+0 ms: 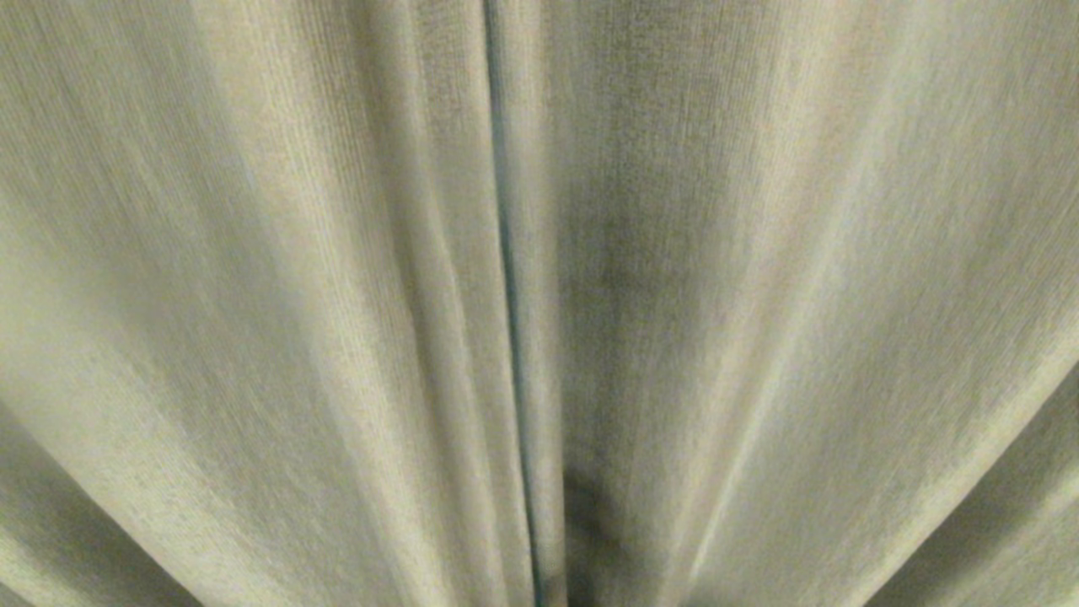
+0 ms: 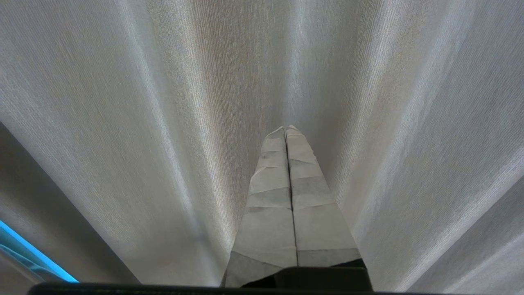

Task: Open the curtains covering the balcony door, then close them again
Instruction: Pull the outer curtains open on both sides

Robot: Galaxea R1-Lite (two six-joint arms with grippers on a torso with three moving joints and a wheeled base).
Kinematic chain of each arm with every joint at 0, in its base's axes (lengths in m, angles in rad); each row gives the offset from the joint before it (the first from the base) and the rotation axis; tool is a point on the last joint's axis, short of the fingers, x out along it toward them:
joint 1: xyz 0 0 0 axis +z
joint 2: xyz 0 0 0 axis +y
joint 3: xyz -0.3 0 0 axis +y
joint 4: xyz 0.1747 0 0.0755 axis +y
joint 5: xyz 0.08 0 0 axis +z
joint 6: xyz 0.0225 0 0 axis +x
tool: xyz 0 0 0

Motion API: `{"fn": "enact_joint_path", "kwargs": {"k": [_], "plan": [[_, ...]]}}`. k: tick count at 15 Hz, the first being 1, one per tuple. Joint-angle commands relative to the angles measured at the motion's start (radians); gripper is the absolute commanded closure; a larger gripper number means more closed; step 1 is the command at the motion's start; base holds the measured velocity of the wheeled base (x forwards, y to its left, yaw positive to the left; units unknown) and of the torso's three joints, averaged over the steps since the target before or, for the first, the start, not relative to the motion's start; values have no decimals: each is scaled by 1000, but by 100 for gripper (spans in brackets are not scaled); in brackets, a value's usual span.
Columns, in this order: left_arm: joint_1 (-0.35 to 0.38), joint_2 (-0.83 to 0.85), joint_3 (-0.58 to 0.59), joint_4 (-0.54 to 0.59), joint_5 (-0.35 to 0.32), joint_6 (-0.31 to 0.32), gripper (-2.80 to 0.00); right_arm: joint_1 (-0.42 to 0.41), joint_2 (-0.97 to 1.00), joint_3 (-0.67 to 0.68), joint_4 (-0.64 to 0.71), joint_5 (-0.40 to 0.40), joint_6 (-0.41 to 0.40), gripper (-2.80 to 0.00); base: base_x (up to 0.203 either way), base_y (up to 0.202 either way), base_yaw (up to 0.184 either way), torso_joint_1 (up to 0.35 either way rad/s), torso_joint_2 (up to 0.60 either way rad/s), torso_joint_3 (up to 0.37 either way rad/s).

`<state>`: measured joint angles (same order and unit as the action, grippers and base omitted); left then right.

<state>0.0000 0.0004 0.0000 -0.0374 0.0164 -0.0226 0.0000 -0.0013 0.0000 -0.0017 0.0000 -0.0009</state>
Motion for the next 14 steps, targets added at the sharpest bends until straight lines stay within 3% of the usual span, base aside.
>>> {"fn": "enact_joint_path", "kwargs": {"k": [1, 14], "plan": [[0, 0, 0, -1, 0, 0, 0, 0, 1, 0, -1, 0, -1, 0, 0, 0, 0, 0, 0, 0], [0, 0, 0, -1, 0, 0, 0, 0, 1, 0, -2, -2, -18, 0, 0, 0, 0, 0, 0, 0]]}}
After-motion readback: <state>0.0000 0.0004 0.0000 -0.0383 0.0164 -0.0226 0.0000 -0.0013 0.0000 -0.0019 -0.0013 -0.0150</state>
